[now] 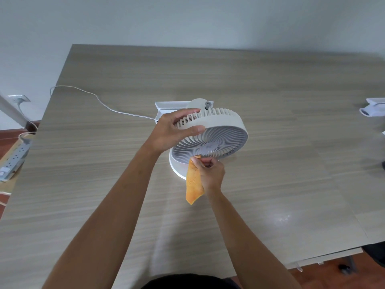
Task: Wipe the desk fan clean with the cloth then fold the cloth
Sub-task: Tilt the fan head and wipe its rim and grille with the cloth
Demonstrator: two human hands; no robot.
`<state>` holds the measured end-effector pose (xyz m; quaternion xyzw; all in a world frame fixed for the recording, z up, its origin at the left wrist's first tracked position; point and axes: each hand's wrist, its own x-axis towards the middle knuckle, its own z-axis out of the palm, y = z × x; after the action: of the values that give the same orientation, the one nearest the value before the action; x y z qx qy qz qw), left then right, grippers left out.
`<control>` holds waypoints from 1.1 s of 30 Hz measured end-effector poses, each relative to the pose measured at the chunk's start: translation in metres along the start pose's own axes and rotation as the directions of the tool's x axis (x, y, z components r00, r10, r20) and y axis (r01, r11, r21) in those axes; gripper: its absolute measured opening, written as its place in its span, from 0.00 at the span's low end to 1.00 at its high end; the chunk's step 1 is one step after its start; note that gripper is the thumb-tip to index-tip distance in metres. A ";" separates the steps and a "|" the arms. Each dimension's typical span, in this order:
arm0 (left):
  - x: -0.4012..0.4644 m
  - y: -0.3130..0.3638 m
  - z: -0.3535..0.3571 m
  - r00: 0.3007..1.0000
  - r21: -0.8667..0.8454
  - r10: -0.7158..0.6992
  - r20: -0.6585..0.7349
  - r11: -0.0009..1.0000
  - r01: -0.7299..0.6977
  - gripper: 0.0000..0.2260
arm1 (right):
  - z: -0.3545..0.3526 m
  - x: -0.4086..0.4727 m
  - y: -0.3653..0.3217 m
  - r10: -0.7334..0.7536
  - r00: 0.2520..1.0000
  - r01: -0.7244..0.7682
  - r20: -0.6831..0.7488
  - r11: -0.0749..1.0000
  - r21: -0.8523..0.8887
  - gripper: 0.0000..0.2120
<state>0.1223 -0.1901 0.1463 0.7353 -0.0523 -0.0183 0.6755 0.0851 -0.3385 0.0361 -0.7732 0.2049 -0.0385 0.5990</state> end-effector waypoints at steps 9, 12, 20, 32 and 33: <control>0.002 0.000 0.005 1.000 0.007 -0.006 -0.020 1.000 0.006 0.21 | 0.019 -0.018 -0.008 0.025 0.999 -0.026 0.022 0.997 0.068 0.11; 0.003 -0.002 0.005 0.999 0.009 -0.005 -0.033 1.000 0.006 0.21 | 0.023 -0.029 -0.003 -0.014 0.996 0.008 0.092 0.998 0.062 0.05; 0.001 -0.002 0.003 0.999 -0.006 -0.010 -0.033 1.000 0.010 0.22 | 0.015 -0.026 0.000 -0.047 0.995 0.039 0.092 0.995 0.087 0.05; 0.003 -0.004 0.004 1.000 -0.008 0.003 -0.026 1.000 -0.003 0.21 | 0.020 -0.032 -0.004 -0.047 0.995 0.032 0.093 0.987 0.157 0.07; 0.003 -0.004 0.004 1.000 -0.011 0.001 -0.027 1.000 -0.001 0.21 | 0.018 -0.031 -0.005 -0.027 0.998 0.016 0.063 0.984 0.176 0.08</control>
<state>0.1246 -0.1935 0.1425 0.7318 -0.0437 -0.0084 0.6801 0.0638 -0.3099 0.0409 -0.7204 0.1729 -0.0378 0.6706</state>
